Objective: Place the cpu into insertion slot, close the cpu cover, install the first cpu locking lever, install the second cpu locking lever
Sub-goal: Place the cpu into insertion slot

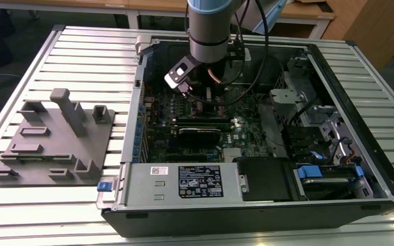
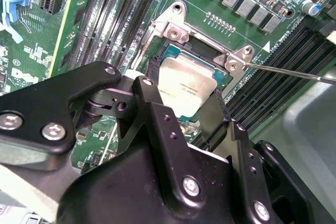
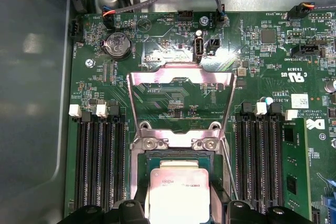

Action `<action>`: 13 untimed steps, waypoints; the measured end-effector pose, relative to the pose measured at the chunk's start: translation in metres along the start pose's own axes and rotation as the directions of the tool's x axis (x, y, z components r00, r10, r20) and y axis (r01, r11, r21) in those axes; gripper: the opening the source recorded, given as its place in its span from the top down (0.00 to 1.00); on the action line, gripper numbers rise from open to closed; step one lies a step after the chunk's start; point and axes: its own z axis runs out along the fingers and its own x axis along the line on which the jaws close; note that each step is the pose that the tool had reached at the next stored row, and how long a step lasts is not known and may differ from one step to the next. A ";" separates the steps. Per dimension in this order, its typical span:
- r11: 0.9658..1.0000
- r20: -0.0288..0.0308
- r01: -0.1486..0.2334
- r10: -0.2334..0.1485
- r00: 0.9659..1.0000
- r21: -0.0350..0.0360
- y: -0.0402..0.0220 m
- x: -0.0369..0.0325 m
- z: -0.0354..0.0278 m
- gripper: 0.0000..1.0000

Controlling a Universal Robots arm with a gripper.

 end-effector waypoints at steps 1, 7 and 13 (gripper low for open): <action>1.000 0.000 0.000 0.000 1.000 0.000 0.0002 0.0000 0.0001 0.46; 1.000 0.000 0.000 0.000 1.000 0.000 0.0013 0.0000 0.0002 0.46; 1.000 0.000 0.000 0.000 1.000 0.000 0.0012 -0.0001 0.0013 0.46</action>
